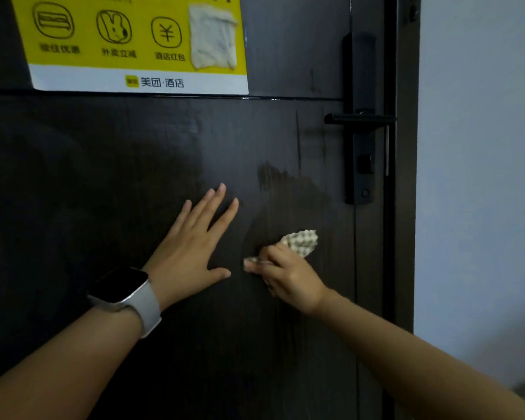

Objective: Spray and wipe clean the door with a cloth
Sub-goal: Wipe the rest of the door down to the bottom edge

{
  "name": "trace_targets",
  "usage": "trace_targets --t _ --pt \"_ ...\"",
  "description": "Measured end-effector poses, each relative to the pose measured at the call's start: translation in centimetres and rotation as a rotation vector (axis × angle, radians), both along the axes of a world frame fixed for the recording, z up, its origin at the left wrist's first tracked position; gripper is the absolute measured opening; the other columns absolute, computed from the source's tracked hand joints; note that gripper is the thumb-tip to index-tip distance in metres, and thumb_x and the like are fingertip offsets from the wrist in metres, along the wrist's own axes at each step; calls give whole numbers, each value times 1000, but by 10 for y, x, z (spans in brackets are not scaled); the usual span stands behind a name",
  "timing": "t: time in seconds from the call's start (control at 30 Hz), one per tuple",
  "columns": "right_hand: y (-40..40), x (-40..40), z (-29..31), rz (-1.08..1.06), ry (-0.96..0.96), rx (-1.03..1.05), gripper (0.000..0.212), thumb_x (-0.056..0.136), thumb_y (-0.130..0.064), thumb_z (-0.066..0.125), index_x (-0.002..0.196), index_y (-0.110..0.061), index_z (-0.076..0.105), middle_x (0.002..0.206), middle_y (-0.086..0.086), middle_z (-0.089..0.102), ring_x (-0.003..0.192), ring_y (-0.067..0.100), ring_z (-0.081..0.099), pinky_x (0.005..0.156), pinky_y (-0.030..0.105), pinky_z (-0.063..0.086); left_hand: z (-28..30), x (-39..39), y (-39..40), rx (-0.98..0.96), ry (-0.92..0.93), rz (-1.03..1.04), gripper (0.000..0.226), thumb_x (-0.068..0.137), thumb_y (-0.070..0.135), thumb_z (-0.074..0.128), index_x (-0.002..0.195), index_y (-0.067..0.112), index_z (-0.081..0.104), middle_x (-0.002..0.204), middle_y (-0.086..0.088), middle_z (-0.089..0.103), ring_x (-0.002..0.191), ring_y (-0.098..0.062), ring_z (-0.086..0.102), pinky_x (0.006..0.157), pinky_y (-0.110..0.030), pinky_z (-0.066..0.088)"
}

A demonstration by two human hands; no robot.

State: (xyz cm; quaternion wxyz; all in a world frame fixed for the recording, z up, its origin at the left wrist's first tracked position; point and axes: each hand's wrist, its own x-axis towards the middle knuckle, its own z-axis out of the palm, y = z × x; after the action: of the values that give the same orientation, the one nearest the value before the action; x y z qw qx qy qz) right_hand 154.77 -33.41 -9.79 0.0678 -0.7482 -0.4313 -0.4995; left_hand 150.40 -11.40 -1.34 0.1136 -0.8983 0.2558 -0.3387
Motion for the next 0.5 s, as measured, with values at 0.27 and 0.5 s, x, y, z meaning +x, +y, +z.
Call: trace_targets --t 0.27,0.5 --pt "-31 15 90 -53 139 1165 10 95 -14 61 96 -7 68 89 -10 48 71 11 55 67 29 47 25 17 37 -97 -154 182 132 67 75 64 149 20 -25 150 -2 -44 139 -21 -39 113 -50 -23" --pt "24 5 44 11 -52 80 32 90 0 59 121 -5 65 93 13 55 80 24 51 70 33 41 20 24 40 -71 -236 188 137 58 76 69 154 19 -11 158 -6 -27 146 -23 -25 111 -46 -24"
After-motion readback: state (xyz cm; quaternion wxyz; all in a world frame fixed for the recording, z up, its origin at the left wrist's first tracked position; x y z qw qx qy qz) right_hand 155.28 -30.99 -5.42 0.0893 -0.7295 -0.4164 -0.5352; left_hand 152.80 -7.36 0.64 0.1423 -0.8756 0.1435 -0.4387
